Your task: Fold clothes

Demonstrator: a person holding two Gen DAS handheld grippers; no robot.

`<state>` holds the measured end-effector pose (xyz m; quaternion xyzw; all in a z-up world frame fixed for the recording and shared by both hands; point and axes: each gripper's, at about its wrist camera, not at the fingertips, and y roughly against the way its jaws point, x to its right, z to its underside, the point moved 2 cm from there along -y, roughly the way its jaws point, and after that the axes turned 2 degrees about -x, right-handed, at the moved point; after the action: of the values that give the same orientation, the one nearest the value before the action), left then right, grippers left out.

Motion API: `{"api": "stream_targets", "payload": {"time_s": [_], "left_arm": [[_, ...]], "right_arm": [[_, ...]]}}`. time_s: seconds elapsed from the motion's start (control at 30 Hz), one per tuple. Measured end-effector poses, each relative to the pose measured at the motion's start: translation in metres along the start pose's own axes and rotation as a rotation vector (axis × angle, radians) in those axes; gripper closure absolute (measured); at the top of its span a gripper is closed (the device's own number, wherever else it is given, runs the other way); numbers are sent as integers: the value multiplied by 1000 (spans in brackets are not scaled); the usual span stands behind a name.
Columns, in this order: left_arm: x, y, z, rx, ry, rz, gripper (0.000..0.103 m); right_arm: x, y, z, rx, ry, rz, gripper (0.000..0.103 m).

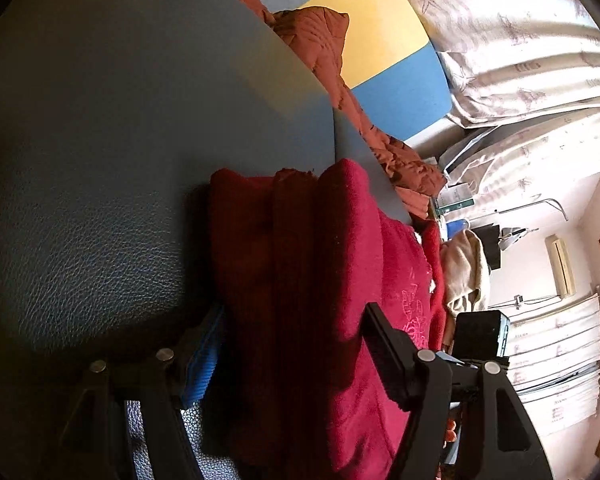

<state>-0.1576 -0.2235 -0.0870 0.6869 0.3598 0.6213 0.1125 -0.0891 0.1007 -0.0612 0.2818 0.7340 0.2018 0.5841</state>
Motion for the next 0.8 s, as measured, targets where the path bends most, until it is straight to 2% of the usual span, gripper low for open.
{"api": "stream_targets", "payload": {"time_s": [0.27,0.47,0.67,0.8], "left_arm": [[11,-2,11,20,-63,-42,34],[13,-4,18,28,-73,-38,36],[18,-10,29,36,-98,-30,48],[12,-4,33,62,-77,-5,60]], "right_arm": [[-5,-9,-2,-4,40,25,16],[-4,-16,-11,11,10,-6,16],[-11,-20,-11,20,48,13,16],[-9,-21,-14,34,46,9,18]]}}
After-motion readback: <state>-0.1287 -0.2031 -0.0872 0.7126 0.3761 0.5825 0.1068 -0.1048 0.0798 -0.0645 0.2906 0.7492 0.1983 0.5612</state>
